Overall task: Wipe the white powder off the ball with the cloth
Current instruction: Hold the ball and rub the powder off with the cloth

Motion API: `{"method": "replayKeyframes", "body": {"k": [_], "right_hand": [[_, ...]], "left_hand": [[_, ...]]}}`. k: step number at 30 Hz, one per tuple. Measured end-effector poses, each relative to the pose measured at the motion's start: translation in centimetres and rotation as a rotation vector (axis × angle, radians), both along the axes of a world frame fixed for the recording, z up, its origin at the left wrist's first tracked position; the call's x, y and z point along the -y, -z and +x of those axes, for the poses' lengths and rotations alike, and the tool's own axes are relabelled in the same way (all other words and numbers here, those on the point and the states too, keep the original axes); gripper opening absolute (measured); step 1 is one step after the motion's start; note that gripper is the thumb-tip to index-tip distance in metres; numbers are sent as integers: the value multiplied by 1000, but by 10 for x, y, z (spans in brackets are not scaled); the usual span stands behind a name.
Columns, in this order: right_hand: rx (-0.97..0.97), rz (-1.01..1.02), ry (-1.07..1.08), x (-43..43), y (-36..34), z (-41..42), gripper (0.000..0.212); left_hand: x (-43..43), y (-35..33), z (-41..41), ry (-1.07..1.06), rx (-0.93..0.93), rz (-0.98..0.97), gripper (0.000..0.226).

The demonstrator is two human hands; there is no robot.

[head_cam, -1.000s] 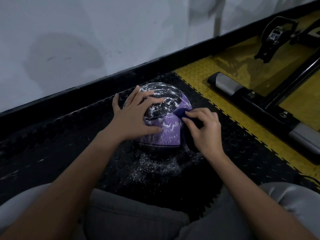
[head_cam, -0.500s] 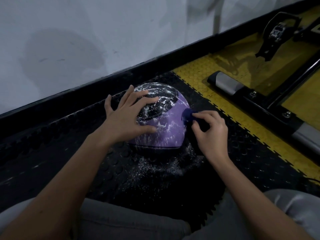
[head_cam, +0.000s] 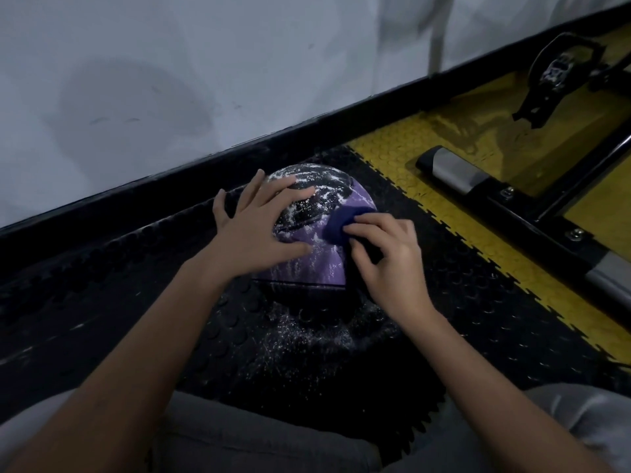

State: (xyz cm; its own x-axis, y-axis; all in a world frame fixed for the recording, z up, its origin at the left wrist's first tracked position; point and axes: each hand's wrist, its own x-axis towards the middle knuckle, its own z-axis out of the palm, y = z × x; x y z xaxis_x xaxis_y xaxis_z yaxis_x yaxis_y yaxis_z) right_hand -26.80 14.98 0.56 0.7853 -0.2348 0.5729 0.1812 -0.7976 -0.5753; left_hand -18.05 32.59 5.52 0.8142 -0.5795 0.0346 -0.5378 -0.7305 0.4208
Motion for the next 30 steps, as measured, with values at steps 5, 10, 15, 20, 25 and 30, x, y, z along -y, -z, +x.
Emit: {"method": "replayKeyframes", "body": {"k": [5,10,15,20,25,30], "right_hand": [[-82,118,141,22,3,2,13],[-26,-28,-9,2,3,-3,19],[-95,103,160,19,9,1,20],[5,-59,-20,-4,3,-2,23],[-99,97,141,19,15,3,22],[40,15,26,-5,1,0,22]], "left_hand": [[-5,-4,4,14,-28,-25,70],[-7,1,4,6,15,-38,72],[-6,7,3,13,95,-98,55],[-5,7,-1,-40,186,-9,69],[-2,6,-5,-32,161,44,81],[1,7,-6,-63,153,43,72]]}}
